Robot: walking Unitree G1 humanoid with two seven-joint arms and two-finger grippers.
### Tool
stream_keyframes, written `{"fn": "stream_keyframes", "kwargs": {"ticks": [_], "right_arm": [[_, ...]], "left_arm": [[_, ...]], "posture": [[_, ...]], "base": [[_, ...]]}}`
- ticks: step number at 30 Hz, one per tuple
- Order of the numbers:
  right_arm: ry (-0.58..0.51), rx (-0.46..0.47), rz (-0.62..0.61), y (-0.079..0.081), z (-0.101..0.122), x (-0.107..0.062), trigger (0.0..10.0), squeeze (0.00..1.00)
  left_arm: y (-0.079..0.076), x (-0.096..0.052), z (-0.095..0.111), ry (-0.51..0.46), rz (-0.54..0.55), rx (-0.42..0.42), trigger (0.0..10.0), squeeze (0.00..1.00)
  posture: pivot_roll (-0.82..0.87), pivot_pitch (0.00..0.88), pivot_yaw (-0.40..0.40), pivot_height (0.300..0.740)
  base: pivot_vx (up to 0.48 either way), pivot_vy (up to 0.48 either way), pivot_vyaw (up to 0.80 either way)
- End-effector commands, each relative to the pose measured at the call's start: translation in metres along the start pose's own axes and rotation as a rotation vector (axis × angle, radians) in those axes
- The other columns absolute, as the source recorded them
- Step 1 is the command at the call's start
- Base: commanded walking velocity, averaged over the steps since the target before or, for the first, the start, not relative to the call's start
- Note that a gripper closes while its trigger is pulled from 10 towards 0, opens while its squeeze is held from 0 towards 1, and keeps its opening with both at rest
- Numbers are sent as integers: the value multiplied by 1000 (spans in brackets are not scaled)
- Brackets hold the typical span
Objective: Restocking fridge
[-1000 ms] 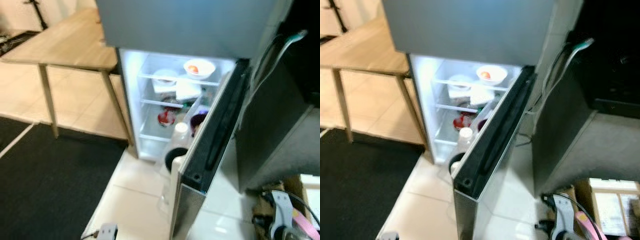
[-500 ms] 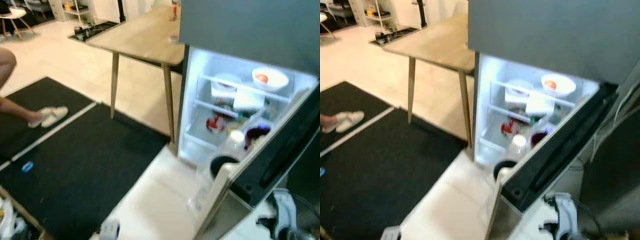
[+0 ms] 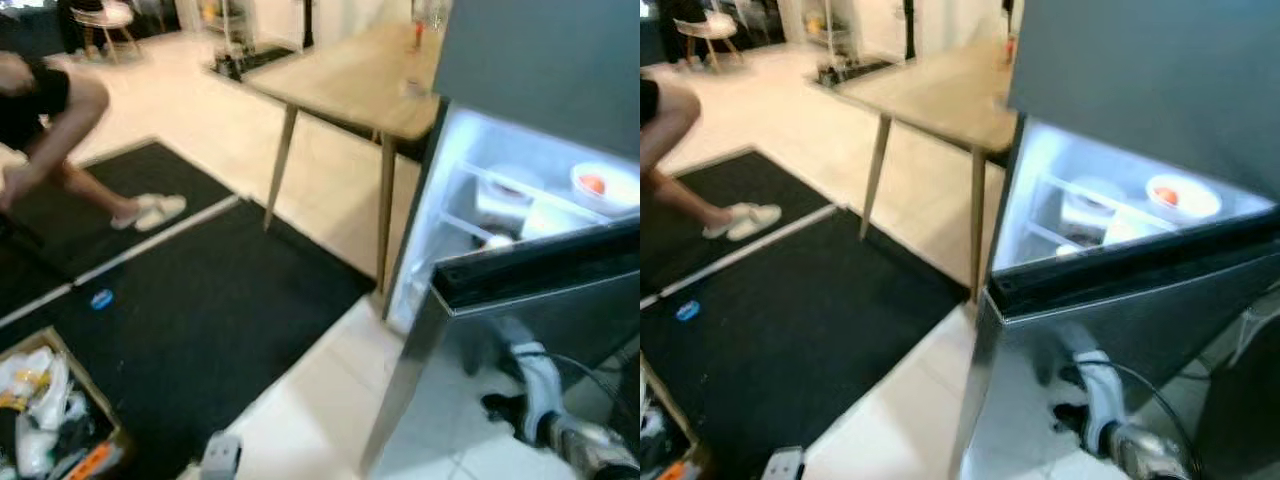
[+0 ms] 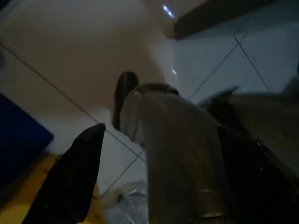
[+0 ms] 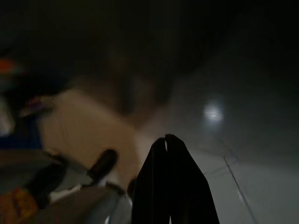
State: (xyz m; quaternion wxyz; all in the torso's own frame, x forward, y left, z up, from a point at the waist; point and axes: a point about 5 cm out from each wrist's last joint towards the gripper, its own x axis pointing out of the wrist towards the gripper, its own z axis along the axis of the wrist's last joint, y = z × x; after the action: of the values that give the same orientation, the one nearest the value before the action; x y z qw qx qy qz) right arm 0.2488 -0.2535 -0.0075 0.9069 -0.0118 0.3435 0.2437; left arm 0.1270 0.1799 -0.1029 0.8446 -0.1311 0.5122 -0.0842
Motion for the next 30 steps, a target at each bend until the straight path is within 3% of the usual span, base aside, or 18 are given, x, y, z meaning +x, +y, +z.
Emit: {"fn": "stream_keyframes", "kwargs": {"ticks": [1, 5, 8, 9, 12, 15, 17, 18, 20, 22, 23, 25, 26, 28, 29, 30], "right_arm": [[-23, -117, 63, 7, 24, 10, 10000, 0], [-41, -186, 50, 8, 40, 15, 10000, 0], [-169, -274, -21, 9, 90, 24, 10000, 0], [-169, -274, -21, 9, 90, 24, 10000, 0], [-356, -248, -206, 1, 145, 21, 10000, 0], [-345, -224, -282, -6, 146, 19, 10000, 0], [-222, -212, -327, -12, 120, 20, 10000, 0], [-222, -212, -327, -12, 120, 20, 10000, 0], [-56, -193, -374, -17, 78, 18, 10000, 0], [-56, -193, -374, -17, 78, 18, 10000, 0], [4, -185, -395, -19, 61, 16, 10000, 0], [155, -90, -478, -21, 3, 3, 10000, 0], [155, -90, -478, -21, 3, 3, 10000, 0], [281, -14, -518, -16, -47, -11, 10000, 0], [281, -14, -518, -16, -47, -11, 10000, 0], [318, 10, -517, -11, -61, -15, 10000, 0]], "left_arm": [[2, -3, -15, 45, 7, -24, 10000, 0], [6, -5, -16, 45, 12, -27, 10000, 0], [11, -8, -17, 42, 23, -31, 10000, 0], [11, -8, -17, 42, 23, -31, 10000, 0], [9, -7, -19, 35, 36, -36, 10000, 0], [3, -5, -22, 34, 37, -37, 10000, 0], [-4, -2, -23, 35, 38, -41, 10000, 0], [-4, -2, -23, 35, 38, -41, 10000, 0], [-10, 1, -25, 38, 40, -41, 10000, 0], [-10, 1, -25, 38, 40, -41, 10000, 0], [-11, 1, -25, 39, 40, -40, 10000, 0], [-14, 2, -25, 46, 44, -24, 10000, 0], [-14, 2, -25, 46, 44, -24, 10000, 0], [-12, 2, -23, 49, 51, -6, 10000, 0], [-12, 2, -23, 49, 51, -6, 10000, 0], [-8, 1, -21, 47, 55, -4, 10000, 0]], "posture": [[-24, 0, -57, 740], [-16, 0, -63, 740], [-6, 0, -69, 740], [-6, 0, -69, 740], [6, 0, -79, 740], [8, 0, -82, 740], [8, 0, -85, 740], [8, 0, -85, 740], [4, 0, -86, 740], [4, 0, -86, 740], [4, 0, -86, 740], [1, 0, -77, 740], [1, 0, -77, 740], [-1, 0, -71, 740], [-1, 0, -71, 740], [-7, 0, -65, 740]], "base": [[0, 0, 463], [0, 0, 231], [0, 0, 0], [0, 0, 0], [0, 0, 0], [0, 0, 0], [0, 0, 0], [0, 0, 0], [0, 0, 0], [0, 0, 0], [0, 0, 0], [0, 0, 0], [0, 0, 0], [0, 0, 0], [0, 0, 0], [0, 0, 0]]}}
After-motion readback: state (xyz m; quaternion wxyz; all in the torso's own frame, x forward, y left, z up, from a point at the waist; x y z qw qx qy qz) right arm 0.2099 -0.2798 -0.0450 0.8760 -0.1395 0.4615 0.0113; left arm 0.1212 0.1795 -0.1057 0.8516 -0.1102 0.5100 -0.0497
